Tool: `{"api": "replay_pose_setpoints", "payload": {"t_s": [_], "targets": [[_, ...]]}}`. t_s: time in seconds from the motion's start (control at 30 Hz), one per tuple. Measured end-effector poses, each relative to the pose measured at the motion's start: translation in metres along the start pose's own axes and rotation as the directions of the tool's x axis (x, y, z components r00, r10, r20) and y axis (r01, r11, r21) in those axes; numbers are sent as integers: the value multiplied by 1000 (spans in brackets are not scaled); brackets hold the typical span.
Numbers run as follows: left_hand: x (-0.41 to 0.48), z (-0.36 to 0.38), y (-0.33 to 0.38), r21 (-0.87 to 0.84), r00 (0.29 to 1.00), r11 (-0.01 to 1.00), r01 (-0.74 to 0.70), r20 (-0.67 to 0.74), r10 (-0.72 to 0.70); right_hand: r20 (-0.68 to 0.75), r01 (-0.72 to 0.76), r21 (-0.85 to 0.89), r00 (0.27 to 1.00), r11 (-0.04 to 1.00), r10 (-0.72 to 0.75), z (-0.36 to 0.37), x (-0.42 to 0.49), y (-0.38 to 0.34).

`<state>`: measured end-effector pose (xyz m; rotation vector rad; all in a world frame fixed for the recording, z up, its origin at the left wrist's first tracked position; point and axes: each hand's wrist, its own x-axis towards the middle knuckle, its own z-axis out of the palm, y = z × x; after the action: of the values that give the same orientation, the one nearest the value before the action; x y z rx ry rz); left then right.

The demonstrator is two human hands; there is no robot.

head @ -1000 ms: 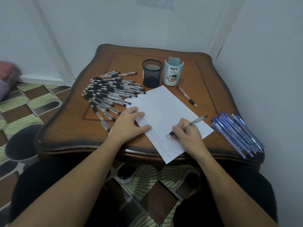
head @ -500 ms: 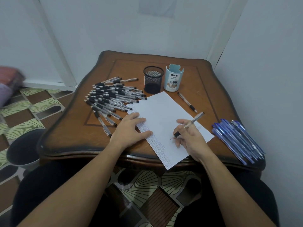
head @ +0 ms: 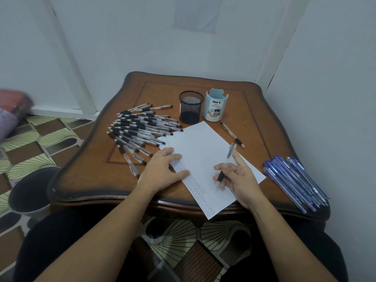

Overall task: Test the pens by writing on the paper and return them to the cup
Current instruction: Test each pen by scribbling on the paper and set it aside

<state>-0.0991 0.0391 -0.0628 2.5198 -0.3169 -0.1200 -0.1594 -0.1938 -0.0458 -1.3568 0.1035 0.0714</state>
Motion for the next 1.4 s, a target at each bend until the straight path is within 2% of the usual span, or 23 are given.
{"api": "replay_pose_setpoints", "payload": {"t_s": [0.13, 0.33, 0.4, 0.47, 0.57, 0.63, 0.73, 0.83, 0.9, 0.97, 1.03, 1.07, 1.1, 1.13, 1.2, 1.27, 1.4], "targets": [[0, -1, 0, 2, 1000, 1000, 2, 11, -2, -17, -10, 0, 1000, 1000, 10, 0, 0, 0], [-2, -2, 1, -4, 1000, 1000, -7, 3, 7, -72, -57, 117, 995, 991, 65, -5, 7, -12], [-2, -2, 1, -15, 1000, 1000, -11, 0, 11, -149, -64, -4, 987, 998, 63, -7, 18, -28], [-2, -2, 1, -20, 1000, 1000, -10, 2, 10, -279, -109, -261, 960, 959, 33, -15, 39, -42], [-1, -1, -1, -24, 1000, 1000, -4, 4, 4, -390, -152, -637, 909, 756, -147, -30, 75, -57], [0, -1, -2, -23, 1000, 1000, 0, 8, 0, -390, -180, -780, 889, 600, -240, -36, 98, -65], [0, 0, -2, -13, 1000, 1000, -6, 5, 7, -404, -264, -851, 882, 453, -244, -42, 127, -66], [0, 0, -3, -19, 1000, 1000, -15, 3, 15, -368, -329, -906, 923, 268, -110, -47, 146, -55], [0, 0, -3, -24, 1000, 1000, -15, 5, 16, -368, -350, -917, 927, 189, -66, -46, 151, -51], [1, 1, -3, -24, 1000, 1000, -15, 5, 15, -362, -352, -932, 920, 92, -151, -38, 152, -52], [1, 1, -4, -36, 1000, 999, -7, 9, 8, -251, -264, -964, 920, -3, -302, -24, 152, -51], [0, 0, -4, -44, 1000, 999, -5, 10, 5, -157, -165, -986, 934, 4, -322, -14, 153, -50], [0, 0, -4, -49, 1000, 999, -4, 11, 4, -57, -44, -998, 955, 53, -292, -2, 154, -49], [0, 0, -4, -50, 1000, 999, -5, 10, 6, 33, 68, -988, 970, 136, -241, 12, 155, -47], [0, 0, -4, -52, 1000, 999, -7, 8, 8, 156, 197, -934, 975, 298, -156, 40, 158, -40], [-1, 0, -4, -55, 1000, 998, -13, 6, 13, 198, 231, -903, 972, 362, -125, 65, 164, -30], [0, 0, -3, -43, 999, 998, -36, -10, 36, 130, 165, -930, 983, 328, -128, 95, 172, -11]]}}
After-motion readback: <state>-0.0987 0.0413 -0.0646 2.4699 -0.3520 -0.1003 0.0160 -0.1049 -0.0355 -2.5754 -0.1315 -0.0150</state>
